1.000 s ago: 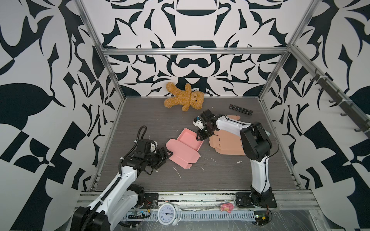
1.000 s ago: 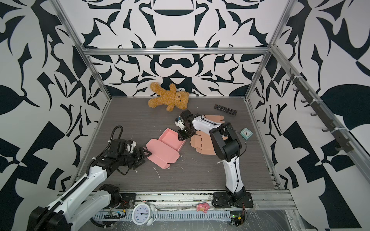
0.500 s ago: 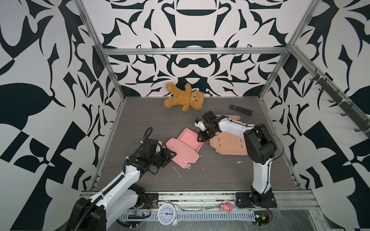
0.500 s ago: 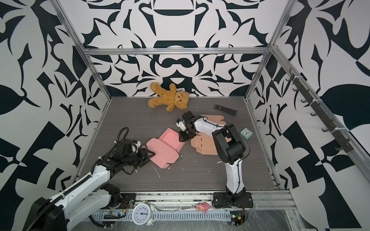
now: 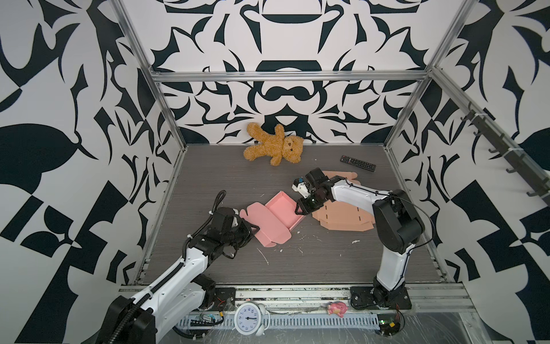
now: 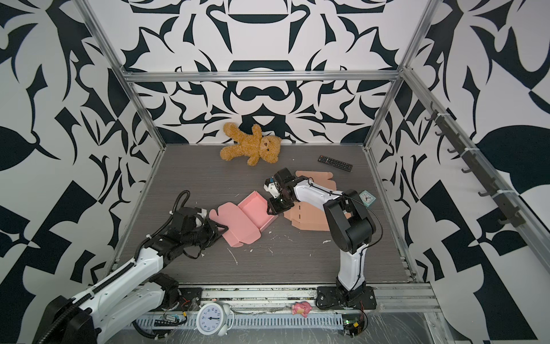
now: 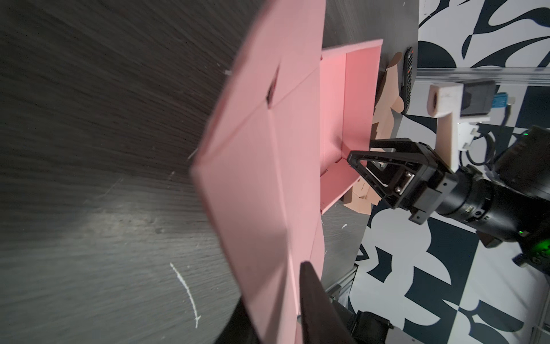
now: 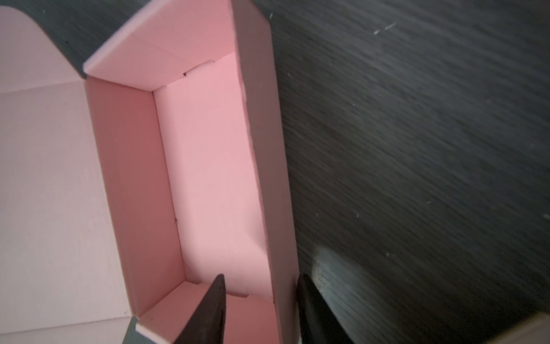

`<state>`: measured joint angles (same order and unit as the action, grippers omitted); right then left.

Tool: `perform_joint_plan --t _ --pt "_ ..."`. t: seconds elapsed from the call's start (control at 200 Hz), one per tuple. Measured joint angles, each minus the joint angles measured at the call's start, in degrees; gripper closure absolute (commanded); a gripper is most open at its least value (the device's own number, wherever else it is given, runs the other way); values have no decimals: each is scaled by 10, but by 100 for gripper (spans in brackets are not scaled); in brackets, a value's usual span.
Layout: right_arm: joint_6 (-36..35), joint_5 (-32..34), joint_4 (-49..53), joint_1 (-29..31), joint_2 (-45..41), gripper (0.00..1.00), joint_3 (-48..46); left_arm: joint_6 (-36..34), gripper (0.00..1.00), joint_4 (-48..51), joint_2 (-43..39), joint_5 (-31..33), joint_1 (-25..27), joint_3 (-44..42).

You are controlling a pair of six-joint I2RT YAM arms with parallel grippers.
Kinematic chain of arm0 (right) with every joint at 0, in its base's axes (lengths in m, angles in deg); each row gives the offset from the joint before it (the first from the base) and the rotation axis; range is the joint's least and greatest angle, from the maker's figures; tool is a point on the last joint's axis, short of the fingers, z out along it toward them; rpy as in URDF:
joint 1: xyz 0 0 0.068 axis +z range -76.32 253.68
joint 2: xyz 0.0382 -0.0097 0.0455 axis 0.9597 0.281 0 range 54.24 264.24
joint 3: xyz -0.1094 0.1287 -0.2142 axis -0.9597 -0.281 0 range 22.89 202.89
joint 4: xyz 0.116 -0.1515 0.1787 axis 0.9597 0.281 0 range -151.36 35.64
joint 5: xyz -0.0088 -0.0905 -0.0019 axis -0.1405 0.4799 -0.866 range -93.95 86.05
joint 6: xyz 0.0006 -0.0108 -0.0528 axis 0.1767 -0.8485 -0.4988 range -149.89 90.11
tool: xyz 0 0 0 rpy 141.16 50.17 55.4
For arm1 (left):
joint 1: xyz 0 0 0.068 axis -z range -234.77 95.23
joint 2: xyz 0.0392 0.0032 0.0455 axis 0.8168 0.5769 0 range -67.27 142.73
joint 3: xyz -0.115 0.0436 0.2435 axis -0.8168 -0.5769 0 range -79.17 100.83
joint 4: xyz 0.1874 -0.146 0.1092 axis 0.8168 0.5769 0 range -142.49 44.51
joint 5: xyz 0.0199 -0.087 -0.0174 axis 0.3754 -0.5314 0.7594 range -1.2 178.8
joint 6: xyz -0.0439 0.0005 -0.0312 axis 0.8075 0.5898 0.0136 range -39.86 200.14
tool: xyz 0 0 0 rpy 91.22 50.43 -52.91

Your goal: Fold the paper box

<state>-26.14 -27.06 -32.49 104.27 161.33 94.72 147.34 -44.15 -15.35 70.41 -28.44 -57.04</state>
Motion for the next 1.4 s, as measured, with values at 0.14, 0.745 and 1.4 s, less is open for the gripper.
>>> perform_joint_plan --t 0.14,0.745,1.4 --pt "10 -6 -10 7 -18 58 -22 3 86 -1 0 6 0 0" --pt "41 1 -32 25 -175 43 -136 -50 94 84 -8 39 0 52" --pt "-24 -79 -181 30 -289 41 -134 -400 98 318 117 -38 -1 306"
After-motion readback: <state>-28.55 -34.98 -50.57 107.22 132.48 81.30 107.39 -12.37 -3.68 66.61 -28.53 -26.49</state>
